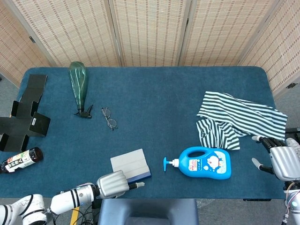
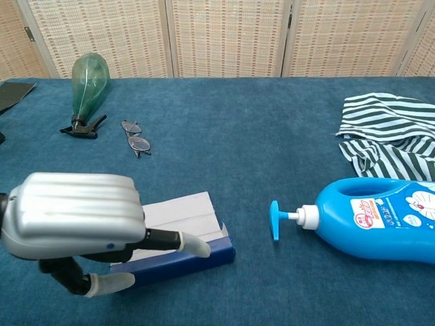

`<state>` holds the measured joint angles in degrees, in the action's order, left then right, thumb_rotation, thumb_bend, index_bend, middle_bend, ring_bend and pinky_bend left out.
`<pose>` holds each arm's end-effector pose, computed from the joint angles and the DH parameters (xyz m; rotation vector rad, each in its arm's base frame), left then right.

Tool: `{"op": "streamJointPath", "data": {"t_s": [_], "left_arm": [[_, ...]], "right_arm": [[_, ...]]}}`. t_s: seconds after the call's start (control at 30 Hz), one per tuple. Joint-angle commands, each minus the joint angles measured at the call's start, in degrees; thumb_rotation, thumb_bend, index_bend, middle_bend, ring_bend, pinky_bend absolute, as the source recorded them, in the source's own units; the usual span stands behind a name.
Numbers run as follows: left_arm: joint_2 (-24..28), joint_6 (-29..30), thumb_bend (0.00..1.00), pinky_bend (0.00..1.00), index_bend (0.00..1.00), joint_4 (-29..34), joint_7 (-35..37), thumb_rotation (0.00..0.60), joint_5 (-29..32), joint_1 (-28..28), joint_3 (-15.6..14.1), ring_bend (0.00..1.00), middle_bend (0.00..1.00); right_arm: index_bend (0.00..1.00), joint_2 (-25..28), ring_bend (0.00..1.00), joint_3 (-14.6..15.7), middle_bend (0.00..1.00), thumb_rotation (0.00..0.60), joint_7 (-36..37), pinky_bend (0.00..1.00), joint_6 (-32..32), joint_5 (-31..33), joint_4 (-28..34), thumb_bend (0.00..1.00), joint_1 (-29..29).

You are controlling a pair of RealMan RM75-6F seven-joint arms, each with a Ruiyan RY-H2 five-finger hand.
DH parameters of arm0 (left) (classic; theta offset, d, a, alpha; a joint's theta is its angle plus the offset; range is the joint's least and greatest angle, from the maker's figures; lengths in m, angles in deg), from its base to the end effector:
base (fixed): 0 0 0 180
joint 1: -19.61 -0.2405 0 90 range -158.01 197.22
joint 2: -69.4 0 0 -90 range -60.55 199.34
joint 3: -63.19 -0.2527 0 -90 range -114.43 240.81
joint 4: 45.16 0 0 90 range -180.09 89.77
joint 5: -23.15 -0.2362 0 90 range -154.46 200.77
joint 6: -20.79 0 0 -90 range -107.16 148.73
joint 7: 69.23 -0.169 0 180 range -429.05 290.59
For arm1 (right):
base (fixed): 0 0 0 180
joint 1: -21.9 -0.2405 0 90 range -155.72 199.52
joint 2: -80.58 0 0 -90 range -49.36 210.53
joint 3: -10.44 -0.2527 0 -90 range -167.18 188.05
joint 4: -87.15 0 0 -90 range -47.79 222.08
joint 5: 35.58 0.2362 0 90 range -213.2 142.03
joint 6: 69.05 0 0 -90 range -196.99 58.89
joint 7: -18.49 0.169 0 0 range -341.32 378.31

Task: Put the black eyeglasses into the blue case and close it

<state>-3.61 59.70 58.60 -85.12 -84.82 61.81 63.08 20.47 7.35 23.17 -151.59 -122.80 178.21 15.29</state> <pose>-0.1028 0.2286 -0.0548 -2.7015 -0.3054 -0.8300 -0.3229 -0.2197 0.1523 1.4376 -0.8961 0.9080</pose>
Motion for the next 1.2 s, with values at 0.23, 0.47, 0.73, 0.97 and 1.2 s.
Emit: {"op": "streamJointPath", "data": {"t_s": [0.23, 0.47, 0.73, 0.97, 1.2], "left_arm": [[-5.89, -7.37, 0.56, 1.00, 0.07, -0.42, -12.26, 0.600, 12.12, 1.55, 2.44, 1.00, 1.00], [-7.75, -8.47, 0.57, 1.00, 0.07, -0.74, -19.61, 0.600, 19.39, 2.26, 2.33, 1.00, 1.00], [-9.24, -6.84, 0.57, 1.00, 0.08, -1.20, -31.59, 0.600, 30.28, 3.55, 1.99, 1.00, 1.00], [-9.61, 0.18, 0.57, 1.00, 0.08, -0.67, -42.76, 0.600, 46.80, 6.64, 1.19, 1.00, 1.00], [-9.20, 8.13, 0.57, 1.00, 0.08, -1.20, -48.48, 0.600, 61.66, 10.25, 0.26, 1.00, 1.00]], "right_arm": [[0.26, -0.40, 0.34, -0.06, 0.37, 0.600, 1.19, 0.39, -0.02, 0.16, -1.13, 0.23, 0.09], [0.26, -0.63, 0.34, -0.13, 0.37, 0.600, 1.51, 0.39, -0.26, 0.19, -1.45, 0.23, 0.21], [0.26, -0.61, 0.35, -0.15, 0.37, 0.600, 1.64, 0.39, -0.67, 0.19, -1.47, 0.23, 0.47], [0.26, -0.76, 0.36, -0.20, 0.37, 0.600, 1.88, 0.39, -0.93, 0.19, -1.68, 0.23, 0.64], [0.26, -0.93, 0.37, -0.25, 0.37, 0.600, 2.02, 0.39, -0.73, 0.01, -1.82, 0.23, 0.43]]}}
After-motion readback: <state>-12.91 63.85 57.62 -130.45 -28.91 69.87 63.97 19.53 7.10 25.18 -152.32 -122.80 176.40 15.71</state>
